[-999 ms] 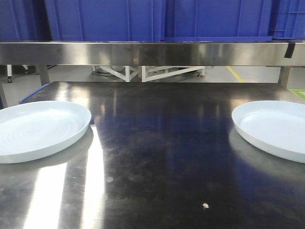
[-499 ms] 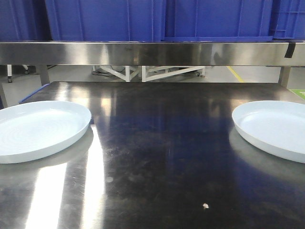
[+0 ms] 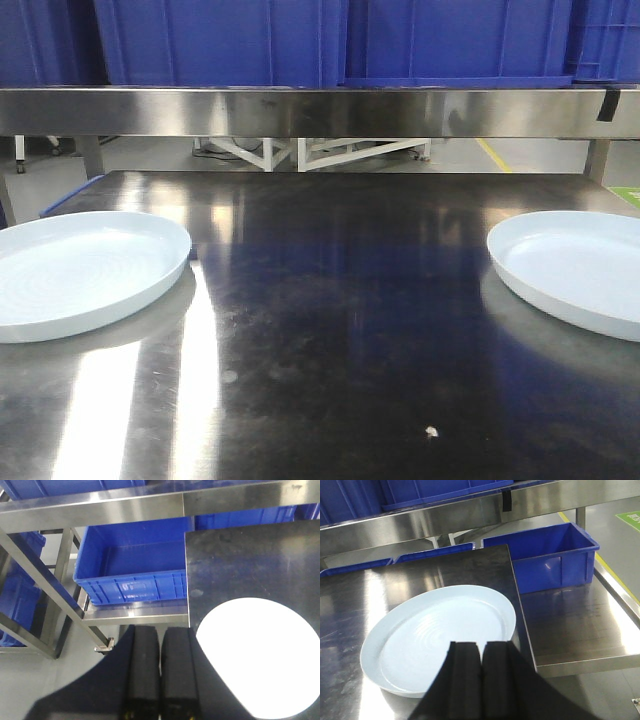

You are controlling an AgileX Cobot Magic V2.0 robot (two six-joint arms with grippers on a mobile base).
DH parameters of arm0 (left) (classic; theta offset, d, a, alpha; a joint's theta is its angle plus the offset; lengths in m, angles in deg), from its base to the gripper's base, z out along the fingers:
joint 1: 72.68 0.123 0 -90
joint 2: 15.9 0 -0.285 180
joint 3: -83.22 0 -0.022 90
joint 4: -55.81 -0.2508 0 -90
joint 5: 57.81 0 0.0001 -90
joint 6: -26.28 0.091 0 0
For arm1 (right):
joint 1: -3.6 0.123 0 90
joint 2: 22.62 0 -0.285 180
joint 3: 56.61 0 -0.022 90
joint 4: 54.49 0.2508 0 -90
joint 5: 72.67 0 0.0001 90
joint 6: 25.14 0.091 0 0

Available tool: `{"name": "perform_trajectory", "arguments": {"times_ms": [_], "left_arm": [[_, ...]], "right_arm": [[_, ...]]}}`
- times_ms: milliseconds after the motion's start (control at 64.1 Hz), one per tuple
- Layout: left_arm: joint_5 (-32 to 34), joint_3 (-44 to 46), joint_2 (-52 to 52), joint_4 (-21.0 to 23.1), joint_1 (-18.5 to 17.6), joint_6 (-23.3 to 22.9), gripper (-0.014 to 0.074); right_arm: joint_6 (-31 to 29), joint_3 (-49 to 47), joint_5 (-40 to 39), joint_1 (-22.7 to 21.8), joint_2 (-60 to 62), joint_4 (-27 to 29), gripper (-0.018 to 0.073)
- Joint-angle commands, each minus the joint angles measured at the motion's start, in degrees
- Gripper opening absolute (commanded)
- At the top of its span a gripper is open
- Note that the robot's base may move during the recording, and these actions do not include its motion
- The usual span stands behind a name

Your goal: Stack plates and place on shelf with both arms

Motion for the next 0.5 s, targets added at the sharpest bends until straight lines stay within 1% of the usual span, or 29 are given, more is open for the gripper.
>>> {"name": "perform_trajectory", "arguments": {"times_ms": [0,484], "left_arm": [[3.4,1.9,-0.1,-0.6,-0.1,-0.2,0.0083],[3.6,1.9,1.1,-0.8,-0.1,-0.2,0.0083]], "right_arm": [[-0.7,-0.1,-5.0,-0.2,1.1,0.0,0.0056],[-0.7,-0.1,-4.8,-0.2,1.1,-1.0,0.0056]]}}
